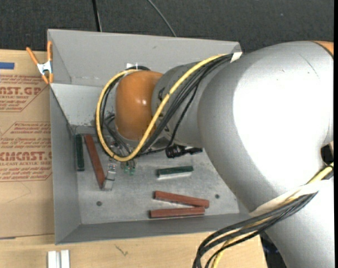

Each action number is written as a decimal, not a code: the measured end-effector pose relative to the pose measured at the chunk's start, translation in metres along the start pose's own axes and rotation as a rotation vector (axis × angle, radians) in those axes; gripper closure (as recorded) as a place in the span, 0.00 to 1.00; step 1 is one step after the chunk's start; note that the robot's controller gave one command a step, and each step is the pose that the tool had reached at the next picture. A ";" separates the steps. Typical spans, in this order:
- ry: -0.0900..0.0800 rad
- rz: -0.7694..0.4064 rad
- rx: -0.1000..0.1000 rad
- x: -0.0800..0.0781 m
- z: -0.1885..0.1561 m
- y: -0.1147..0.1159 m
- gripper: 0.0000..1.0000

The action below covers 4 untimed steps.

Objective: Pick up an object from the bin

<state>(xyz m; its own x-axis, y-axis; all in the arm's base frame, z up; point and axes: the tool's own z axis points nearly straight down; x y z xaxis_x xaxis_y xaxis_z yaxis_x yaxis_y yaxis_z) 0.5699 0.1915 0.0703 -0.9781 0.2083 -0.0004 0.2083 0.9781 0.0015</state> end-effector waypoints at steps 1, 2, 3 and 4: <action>-0.002 0.000 -0.001 0.000 -0.003 0.000 0.00; -0.002 -0.002 -0.001 0.000 -0.003 0.000 0.00; 0.000 -0.011 0.000 -0.013 -0.015 -0.004 0.00; -0.002 -0.129 0.002 -0.013 -0.020 0.002 0.00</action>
Offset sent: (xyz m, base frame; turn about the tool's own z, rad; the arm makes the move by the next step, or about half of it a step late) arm -0.0270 0.0290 0.0244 -0.1726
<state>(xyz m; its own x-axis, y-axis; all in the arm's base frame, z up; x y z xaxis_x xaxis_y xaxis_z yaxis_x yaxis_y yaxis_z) 0.5826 0.1904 0.0904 -0.9967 0.0809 -0.0025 0.0809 0.9967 -0.0004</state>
